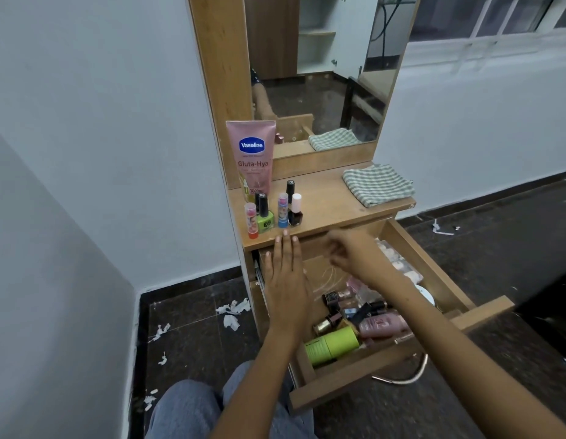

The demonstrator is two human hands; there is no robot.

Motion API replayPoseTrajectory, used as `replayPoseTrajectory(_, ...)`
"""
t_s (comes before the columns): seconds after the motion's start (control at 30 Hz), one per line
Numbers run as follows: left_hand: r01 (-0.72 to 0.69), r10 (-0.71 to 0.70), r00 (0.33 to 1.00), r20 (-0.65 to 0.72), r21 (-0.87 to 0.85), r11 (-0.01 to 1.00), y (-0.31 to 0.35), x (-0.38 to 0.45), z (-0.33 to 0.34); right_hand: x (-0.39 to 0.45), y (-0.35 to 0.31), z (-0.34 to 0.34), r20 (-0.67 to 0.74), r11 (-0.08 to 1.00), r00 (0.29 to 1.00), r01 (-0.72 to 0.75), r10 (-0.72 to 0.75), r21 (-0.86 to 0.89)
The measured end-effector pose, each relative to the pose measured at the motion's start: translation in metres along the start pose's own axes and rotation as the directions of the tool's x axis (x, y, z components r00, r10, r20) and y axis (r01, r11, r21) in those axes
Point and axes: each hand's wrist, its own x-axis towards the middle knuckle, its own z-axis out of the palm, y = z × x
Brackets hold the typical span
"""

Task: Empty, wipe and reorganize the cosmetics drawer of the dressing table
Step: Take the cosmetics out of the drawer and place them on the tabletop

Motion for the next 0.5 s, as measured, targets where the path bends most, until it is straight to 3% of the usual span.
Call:
replayPoseTrajectory(0.07,-0.007,0.007,1.000,-0.007,-0.019,1.000,0.000,-0.001,0.000,-0.009,0.008,0.010,0.244,0.973,0.970,0.060,-0.004,-0.225)
replayPoseTrajectory(0.17,-0.014,0.013,1.000,-0.011,-0.039,0.999,0.000,-0.001,0.001,-0.019,0.013,0.027,0.451,0.844,0.892,0.222,0.027,-0.488)
replayPoseTrajectory(0.23,-0.015,0.015,1.000,-0.006,-0.031,0.999,-0.001,-0.001,0.001,-0.022,0.012,0.033,0.492,0.752,0.870,0.313,0.017,-0.580)
replayPoseTrajectory(0.33,-0.017,0.017,1.000,-0.012,-0.024,1.000,-0.002,-0.001,0.001,-0.019,0.013,0.037,0.497,0.710,0.868,0.346,0.006,-0.613)
replayPoseTrajectory(0.5,-0.027,0.026,0.999,-0.037,-0.013,1.000,-0.003,-0.001,0.004,-0.015,0.018,0.032,0.460,0.834,0.888,0.251,0.003,-0.492)
